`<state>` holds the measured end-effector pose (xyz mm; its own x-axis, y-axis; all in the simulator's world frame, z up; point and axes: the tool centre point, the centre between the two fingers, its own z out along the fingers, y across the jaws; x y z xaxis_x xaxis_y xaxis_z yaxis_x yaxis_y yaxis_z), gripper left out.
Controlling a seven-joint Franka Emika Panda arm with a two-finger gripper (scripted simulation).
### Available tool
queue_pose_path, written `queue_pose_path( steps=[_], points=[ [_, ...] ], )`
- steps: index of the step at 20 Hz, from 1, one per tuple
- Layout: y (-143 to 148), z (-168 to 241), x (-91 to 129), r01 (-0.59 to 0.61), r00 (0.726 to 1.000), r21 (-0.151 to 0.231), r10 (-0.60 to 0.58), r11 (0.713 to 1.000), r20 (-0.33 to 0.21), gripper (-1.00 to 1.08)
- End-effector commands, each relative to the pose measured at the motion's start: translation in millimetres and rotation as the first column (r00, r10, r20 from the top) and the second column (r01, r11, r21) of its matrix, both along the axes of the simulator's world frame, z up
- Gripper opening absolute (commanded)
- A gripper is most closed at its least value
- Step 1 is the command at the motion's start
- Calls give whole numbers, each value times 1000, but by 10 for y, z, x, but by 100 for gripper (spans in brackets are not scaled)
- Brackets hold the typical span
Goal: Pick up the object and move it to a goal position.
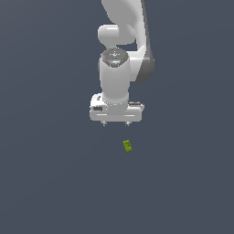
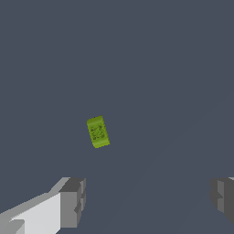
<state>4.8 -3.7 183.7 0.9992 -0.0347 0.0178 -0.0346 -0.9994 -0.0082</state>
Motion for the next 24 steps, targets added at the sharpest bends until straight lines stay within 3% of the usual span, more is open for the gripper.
queue_pose_path(
  steps=[1, 11, 24],
  points=[
    [0, 0, 0, 0, 1000, 0, 0, 1000, 0, 100],
    [-180, 23, 8, 5, 1000, -31, -6, 1000, -13, 100],
    [79, -394, 117, -99, 995, -28, 98, 995, -16, 100]
  ],
)
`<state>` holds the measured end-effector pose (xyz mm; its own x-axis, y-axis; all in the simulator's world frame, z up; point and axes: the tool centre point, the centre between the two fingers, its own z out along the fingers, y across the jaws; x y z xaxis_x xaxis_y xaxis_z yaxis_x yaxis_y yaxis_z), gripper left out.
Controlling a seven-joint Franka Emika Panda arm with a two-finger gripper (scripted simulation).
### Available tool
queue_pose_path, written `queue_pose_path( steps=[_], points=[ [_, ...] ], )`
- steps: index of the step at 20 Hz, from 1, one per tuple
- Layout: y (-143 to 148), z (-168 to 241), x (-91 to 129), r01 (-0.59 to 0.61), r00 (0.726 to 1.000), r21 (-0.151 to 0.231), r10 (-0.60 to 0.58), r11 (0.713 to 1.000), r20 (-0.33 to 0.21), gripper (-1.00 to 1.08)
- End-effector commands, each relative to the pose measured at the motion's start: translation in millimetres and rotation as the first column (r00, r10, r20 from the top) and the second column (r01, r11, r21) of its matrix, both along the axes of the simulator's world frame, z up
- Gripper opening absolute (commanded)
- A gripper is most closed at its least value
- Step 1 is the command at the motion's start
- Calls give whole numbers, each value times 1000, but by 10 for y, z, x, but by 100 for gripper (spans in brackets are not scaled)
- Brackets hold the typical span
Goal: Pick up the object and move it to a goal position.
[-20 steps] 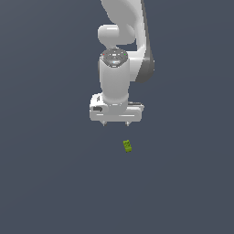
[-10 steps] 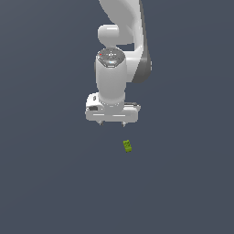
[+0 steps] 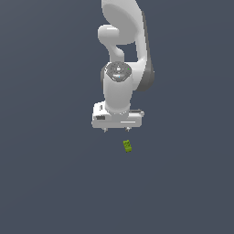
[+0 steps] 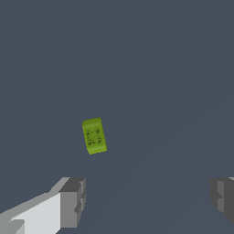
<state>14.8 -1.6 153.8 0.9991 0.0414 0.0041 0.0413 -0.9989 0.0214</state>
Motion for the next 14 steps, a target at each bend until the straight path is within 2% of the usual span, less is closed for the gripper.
queue_pose_path(
  steps=[1, 8, 14],
  points=[
    [103, -168, 32, -40, 999, 2, 40, 999, -2, 100],
    [417, -671, 95, -158, 987, 13, 158, 987, -5, 100],
    [553, -886, 104, -207, 978, 20, 207, 978, -5, 100]
  ],
)
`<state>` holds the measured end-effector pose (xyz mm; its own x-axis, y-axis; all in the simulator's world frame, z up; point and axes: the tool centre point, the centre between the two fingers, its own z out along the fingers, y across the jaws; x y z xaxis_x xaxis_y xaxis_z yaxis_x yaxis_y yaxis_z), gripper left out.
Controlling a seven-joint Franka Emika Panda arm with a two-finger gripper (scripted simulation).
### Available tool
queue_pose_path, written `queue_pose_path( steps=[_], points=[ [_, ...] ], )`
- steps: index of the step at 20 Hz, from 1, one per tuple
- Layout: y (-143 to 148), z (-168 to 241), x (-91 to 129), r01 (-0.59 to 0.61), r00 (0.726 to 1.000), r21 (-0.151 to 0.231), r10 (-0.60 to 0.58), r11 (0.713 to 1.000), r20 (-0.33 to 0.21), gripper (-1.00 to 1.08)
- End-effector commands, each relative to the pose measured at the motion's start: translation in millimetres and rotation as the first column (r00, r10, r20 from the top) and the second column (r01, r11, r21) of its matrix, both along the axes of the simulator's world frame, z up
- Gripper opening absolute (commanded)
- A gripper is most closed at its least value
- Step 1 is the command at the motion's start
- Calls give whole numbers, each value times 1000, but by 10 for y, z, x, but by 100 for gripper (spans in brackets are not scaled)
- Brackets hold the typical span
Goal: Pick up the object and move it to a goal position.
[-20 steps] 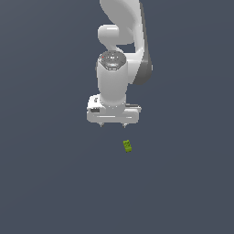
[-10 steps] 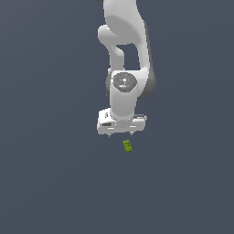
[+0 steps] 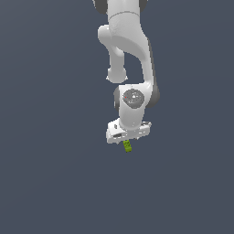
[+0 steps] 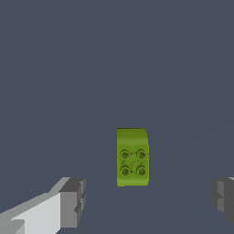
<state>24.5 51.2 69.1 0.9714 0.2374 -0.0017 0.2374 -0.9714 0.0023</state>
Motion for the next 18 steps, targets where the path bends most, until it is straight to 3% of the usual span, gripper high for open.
queue_pose_path(
  steps=[1, 8, 18],
  points=[
    [35, -54, 6, -13, 1000, 2, 13, 1000, 1, 100],
    [33, -111, 0, -12, 1000, 2, 12, 1000, 0, 100],
    [39, -533, -6, -16, 1000, 2, 16, 1000, 1, 100]
  ],
)
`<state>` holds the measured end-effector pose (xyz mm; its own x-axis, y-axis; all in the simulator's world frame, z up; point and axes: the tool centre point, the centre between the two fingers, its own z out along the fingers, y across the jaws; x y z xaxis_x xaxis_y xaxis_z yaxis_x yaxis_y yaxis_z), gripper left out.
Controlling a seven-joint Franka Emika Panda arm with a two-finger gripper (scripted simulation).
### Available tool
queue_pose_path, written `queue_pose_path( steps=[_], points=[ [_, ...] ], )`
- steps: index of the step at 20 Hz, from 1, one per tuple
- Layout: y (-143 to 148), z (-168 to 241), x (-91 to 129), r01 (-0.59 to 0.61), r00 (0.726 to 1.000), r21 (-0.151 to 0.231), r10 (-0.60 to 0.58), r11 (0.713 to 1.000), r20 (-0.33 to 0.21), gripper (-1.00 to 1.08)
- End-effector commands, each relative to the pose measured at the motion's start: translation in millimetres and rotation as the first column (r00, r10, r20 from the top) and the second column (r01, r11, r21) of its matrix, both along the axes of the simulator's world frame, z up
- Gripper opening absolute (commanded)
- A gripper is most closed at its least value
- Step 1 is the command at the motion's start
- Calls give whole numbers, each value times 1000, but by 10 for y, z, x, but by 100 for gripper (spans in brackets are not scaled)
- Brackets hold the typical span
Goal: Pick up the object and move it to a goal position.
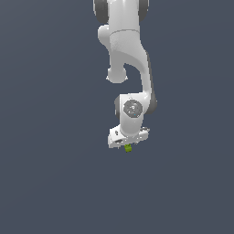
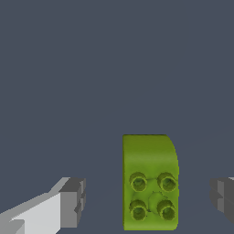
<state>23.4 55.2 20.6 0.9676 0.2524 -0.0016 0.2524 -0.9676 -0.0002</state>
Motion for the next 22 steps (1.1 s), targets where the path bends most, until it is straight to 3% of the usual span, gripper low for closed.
queue_pose_path(
  steps=[1, 4, 5, 22],
  points=[
    [-1, -67, 7, 0, 1000, 0, 0, 1000, 1, 100],
    [4, -82, 15, -1, 1000, 0, 1, 1000, 2, 100],
    [4, -82, 15, -1, 1000, 0, 1, 1000, 2, -100],
    [48, 71, 12, -1, 1000, 0, 1, 1000, 2, -100]
  ],
)
